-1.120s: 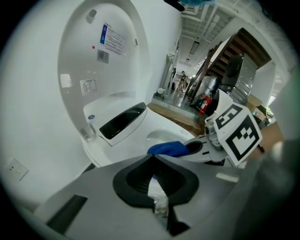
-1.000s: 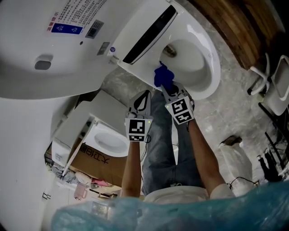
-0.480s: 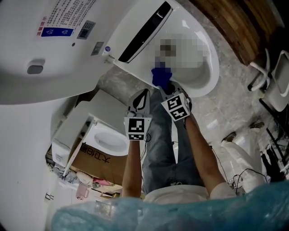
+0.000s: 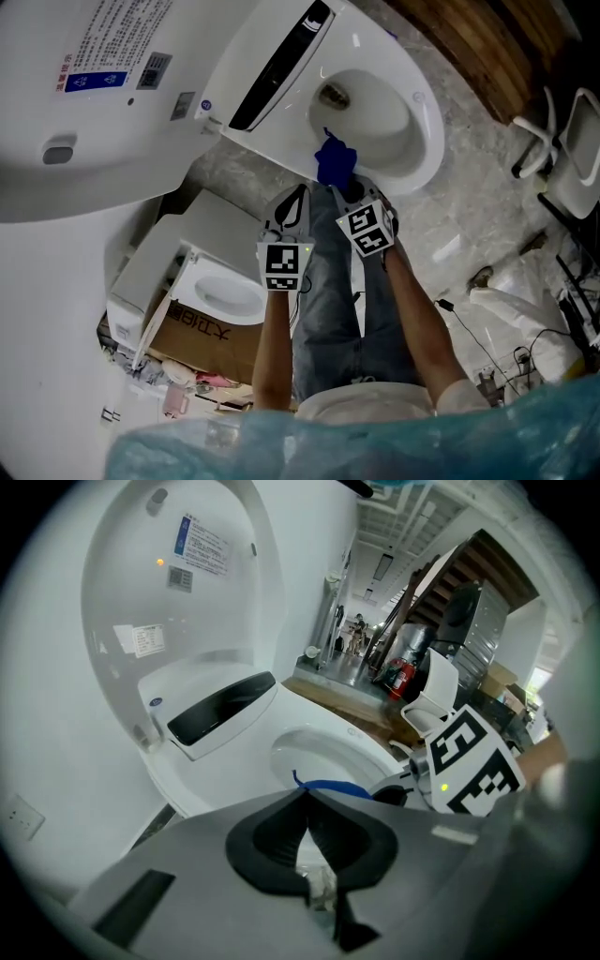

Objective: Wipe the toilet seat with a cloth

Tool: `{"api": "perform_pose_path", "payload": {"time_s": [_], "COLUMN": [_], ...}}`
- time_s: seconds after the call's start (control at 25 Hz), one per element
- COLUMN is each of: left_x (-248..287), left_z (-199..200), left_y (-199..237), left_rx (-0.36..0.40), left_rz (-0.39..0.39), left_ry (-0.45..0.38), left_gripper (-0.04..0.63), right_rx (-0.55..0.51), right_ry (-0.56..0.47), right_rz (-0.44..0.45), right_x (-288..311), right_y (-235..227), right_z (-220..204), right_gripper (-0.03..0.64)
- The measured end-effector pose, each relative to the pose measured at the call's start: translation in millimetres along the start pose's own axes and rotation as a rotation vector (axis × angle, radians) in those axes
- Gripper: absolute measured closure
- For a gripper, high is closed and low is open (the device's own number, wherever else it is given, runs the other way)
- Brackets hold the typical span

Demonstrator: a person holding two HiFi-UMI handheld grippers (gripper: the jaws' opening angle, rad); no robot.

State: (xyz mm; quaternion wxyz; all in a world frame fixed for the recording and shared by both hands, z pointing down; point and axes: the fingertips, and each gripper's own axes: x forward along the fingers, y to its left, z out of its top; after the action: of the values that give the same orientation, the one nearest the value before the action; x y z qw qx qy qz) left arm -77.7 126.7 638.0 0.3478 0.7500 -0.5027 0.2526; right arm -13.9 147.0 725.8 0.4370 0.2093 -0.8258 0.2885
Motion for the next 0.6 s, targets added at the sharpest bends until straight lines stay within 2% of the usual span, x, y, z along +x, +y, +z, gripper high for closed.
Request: {"api": "perform_pose_path", "payload": {"time_s": [0.6], "left_x": [24], "left_z": [1], "left_y": [-45], "left_rx": [0.058], "left_rz": [-0.088], "left_ry": [0.031], "left_gripper": [0.584], "right_rx": [0.012], "right_ry": [0.023], "right_rz": [-0.028], "right_x": [-27], "right_y": [-22], "right_z": [-41], "right_gripper": [0.598]}}
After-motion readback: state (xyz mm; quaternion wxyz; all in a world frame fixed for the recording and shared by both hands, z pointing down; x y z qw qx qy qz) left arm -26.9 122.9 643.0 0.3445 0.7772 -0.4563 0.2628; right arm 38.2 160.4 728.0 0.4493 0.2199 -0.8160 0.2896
